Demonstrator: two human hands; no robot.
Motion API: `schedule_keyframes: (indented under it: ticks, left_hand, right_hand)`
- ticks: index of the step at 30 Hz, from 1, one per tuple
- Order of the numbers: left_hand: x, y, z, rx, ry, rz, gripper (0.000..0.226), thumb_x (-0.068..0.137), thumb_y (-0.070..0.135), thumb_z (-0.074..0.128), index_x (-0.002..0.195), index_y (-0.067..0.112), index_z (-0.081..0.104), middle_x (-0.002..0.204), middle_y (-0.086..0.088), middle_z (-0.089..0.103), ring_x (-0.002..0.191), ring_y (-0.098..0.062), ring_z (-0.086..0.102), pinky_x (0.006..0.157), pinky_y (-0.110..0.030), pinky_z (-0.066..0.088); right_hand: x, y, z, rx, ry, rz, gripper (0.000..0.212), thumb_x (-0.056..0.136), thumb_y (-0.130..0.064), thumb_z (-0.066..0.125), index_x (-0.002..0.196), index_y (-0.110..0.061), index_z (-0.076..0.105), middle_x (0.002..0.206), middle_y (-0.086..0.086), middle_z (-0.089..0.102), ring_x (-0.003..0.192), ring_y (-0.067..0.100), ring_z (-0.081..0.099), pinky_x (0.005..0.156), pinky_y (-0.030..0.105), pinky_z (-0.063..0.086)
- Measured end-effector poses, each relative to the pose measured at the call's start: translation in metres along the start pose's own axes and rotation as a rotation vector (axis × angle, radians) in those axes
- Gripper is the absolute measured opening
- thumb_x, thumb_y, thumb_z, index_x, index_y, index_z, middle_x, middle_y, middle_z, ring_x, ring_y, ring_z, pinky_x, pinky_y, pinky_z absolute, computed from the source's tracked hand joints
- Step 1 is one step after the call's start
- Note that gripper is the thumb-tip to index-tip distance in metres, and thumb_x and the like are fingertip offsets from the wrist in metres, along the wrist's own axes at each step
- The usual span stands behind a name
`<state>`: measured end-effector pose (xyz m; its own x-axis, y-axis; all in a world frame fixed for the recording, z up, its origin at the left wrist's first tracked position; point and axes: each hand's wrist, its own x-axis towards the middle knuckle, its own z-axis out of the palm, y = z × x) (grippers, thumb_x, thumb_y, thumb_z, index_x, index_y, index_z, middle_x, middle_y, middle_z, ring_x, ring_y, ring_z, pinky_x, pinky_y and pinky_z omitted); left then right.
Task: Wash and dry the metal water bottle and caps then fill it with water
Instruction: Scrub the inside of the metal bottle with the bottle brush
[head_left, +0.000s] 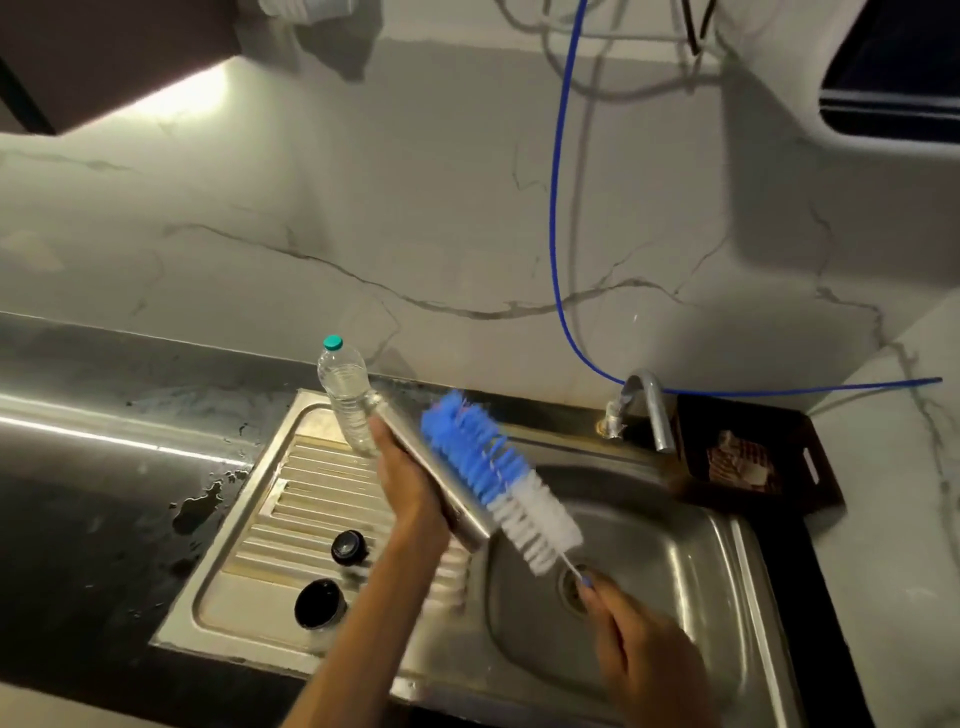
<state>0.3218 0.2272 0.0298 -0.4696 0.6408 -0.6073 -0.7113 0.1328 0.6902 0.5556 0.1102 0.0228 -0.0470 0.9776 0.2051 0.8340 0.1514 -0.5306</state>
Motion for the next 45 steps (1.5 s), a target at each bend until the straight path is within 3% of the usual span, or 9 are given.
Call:
schedule_keyframes:
  ticks: [4,7,10,13,17,21,32,39,45]
  left_hand:
    - [0.045,0.066,-0.028,-0.039,0.237,0.058,0.092,0.081,0.091,0.047,0.134,0.018,0.058,0.118,-0.012,0.073,0.094,-0.026,0.073,0.069,-0.034,0.055]
    - [0.053,0.094,-0.06,0.112,0.196,0.052,0.096,0.071,0.095,0.054,0.133,0.022,0.057,0.115,-0.011,0.072,0.098,-0.029,0.072,0.079,-0.044,0.059]
    - [0.059,0.111,-0.088,0.234,0.124,0.14,0.07,0.075,0.075,0.075,0.12,0.025,0.057,0.111,-0.013,0.067,0.097,-0.029,0.07,0.087,-0.055,0.061]
    - [0.069,0.126,-0.107,0.35,0.012,0.206,0.053,0.076,0.056,0.085,0.11,0.031,0.054,0.116,-0.015,0.067,0.096,-0.029,0.07,0.088,-0.055,0.061]
    - [0.085,0.134,-0.125,0.468,-0.095,0.186,0.073,0.068,0.065,0.084,0.125,0.03,0.053,0.114,-0.013,0.068,0.096,-0.029,0.073,0.078,-0.05,0.065]
    - [0.096,0.139,-0.13,0.472,-0.151,0.2,0.072,0.068,0.065,0.084,0.125,0.03,0.055,0.111,-0.011,0.069,0.093,-0.027,0.074,0.07,-0.039,0.062]
    - [0.119,0.138,-0.147,0.487,-0.15,0.173,0.077,0.066,0.065,0.083,0.127,0.029,0.053,0.112,-0.009,0.068,0.096,-0.028,0.073,0.073,-0.044,0.062]
    - [0.116,0.125,-0.146,0.487,-0.177,0.144,0.073,0.062,0.067,0.085,0.12,0.037,0.052,0.113,-0.008,0.068,0.098,-0.029,0.073,0.081,-0.051,0.063]
    - [0.104,0.112,-0.138,0.475,-0.181,0.177,0.07,0.063,0.075,0.082,0.119,0.04,0.058,0.109,-0.009,0.074,0.093,-0.03,0.077,0.08,-0.055,0.064]
  right_hand:
    - [0.005,-0.023,0.007,-0.056,-0.032,0.081,0.028,0.084,-0.058,0.056,0.102,-0.047,0.076,0.069,-0.005,0.073,0.051,0.018,0.067,0.045,0.022,0.047]
    - [0.054,-0.034,0.019,-0.215,-0.013,0.1,0.017,0.09,-0.04,0.071,0.106,-0.043,0.076,0.081,-0.003,0.077,0.067,0.023,0.073,0.051,0.028,0.049]
    - [0.099,-0.045,0.025,-0.472,-0.069,0.007,0.021,0.089,-0.032,0.073,0.11,-0.034,0.077,0.068,-0.006,0.068,0.05,0.014,0.061,0.045,0.015,0.02]
    - [0.131,-0.066,0.045,-0.683,-0.113,-0.082,0.019,0.086,-0.028,0.077,0.104,-0.028,0.079,0.061,-0.001,0.059,0.045,0.022,0.061,0.047,0.021,0.022]
    - [0.158,-0.102,0.073,-0.91,-0.231,-0.066,0.019,0.098,-0.034,0.057,0.111,-0.034,0.071,0.079,-0.002,0.066,0.066,0.018,0.068,0.052,0.028,0.028]
    - [0.18,-0.131,0.075,-1.05,-0.247,-0.022,0.025,0.103,-0.031,0.041,0.115,-0.031,0.064,0.097,-0.004,0.067,0.082,0.014,0.069,0.05,0.027,0.023]
    - [0.213,-0.141,0.105,-1.079,-0.326,-0.06,0.02,0.098,-0.03,0.053,0.114,-0.027,0.064,0.11,0.002,0.065,0.104,0.021,0.062,0.091,0.037,0.043]
    - [0.209,-0.14,0.094,-1.02,-0.345,-0.043,0.019,0.099,-0.03,0.054,0.115,-0.025,0.064,0.11,0.002,0.065,0.102,0.02,0.063,0.087,0.034,0.044]
    - [0.191,-0.114,0.04,-0.849,-0.145,-0.006,0.013,0.099,-0.032,0.056,0.093,-0.028,0.068,0.086,-0.005,0.069,0.076,0.016,0.068,0.057,0.028,0.036]
